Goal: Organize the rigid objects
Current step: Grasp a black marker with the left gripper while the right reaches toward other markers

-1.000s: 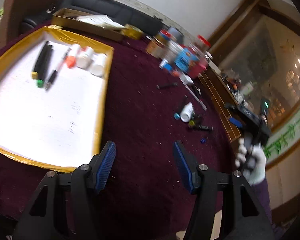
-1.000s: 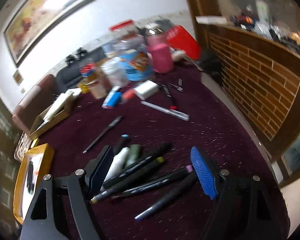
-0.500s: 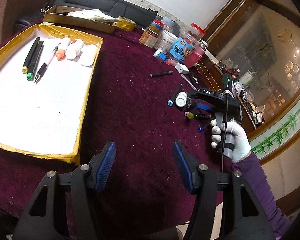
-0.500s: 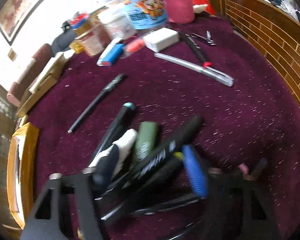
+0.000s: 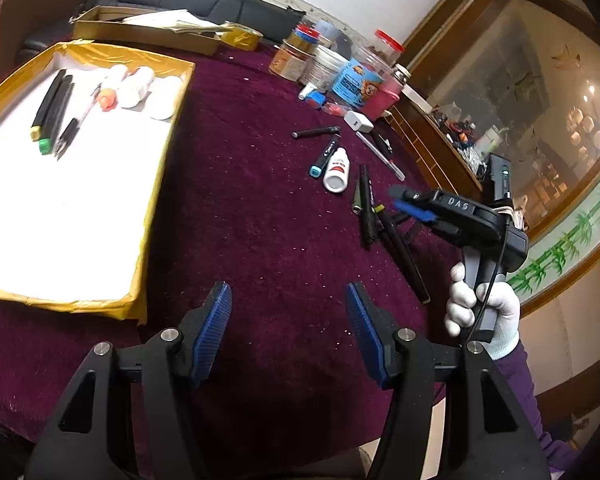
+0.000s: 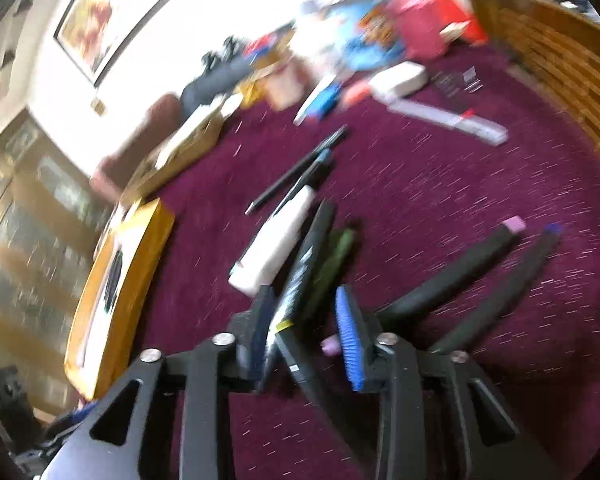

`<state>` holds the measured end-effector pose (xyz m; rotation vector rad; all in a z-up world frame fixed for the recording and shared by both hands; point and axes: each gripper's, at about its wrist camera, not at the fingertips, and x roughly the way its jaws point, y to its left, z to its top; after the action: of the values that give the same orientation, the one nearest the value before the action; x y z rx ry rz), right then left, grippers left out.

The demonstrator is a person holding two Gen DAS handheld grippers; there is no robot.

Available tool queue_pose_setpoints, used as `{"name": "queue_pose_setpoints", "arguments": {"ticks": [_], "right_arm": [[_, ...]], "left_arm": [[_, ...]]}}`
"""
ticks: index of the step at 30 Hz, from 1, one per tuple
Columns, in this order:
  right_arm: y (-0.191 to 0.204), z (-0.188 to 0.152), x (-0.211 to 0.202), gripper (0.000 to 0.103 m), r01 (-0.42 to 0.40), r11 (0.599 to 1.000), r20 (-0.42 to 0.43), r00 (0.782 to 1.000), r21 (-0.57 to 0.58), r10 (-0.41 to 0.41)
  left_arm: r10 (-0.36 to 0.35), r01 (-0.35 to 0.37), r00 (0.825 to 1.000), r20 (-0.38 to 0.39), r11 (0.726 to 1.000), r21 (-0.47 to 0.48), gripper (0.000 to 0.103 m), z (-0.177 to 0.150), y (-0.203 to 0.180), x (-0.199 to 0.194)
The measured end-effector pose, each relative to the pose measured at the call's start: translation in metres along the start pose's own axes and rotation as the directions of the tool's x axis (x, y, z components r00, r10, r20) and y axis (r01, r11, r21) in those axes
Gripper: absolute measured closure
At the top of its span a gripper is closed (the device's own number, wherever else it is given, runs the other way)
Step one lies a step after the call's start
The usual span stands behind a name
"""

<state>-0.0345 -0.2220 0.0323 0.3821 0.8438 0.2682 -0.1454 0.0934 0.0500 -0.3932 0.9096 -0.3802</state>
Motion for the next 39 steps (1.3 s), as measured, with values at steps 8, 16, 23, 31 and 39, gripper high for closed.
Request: {"name": "queue_pose_setpoints", "arguments": {"ticks": [8,16,23,31,39], "right_arm": [[-0.037,-0.017,-0.007,0.066,-0.028,0.994,0.11,0.994,0.103,0.017],[-0.048,-0.014,-0.001,0.062,-0.09,0.984,0.121,0.99,0.154,0.071],[-0.064,-0.013,0.004,0.061,-0.189,0.958,0.137,0.977,0.216,0.162],[-0.064,-0.014,0.005,0.06,-0.196,0.956,0.143,0.975,0.216,0.168],[-0.06,-0.015,0.004,0.054,-0.189,0.962,0.145,0.976,0.195,0.162]], "left_arm": [[0.04,-0.035,0.999,-0.021,0.979,0.2,0.045,0.036,-0.049,0.042],[0.063,-0.024,0.992,-0.109,0.942,0.335,0.045,0.056,-0.096,0.122],[0.126,-0.062,0.984,-0.125,0.904,0.422,0.047,0.057,-0.129,0.173],[0.088,-0.052,0.99,-0.106,0.951,0.306,0.091,0.049,-0.086,0.132],[0.109,-0.069,0.982,-0.155,0.967,0.245,0.084,0.018,-0.052,0.104]]}}
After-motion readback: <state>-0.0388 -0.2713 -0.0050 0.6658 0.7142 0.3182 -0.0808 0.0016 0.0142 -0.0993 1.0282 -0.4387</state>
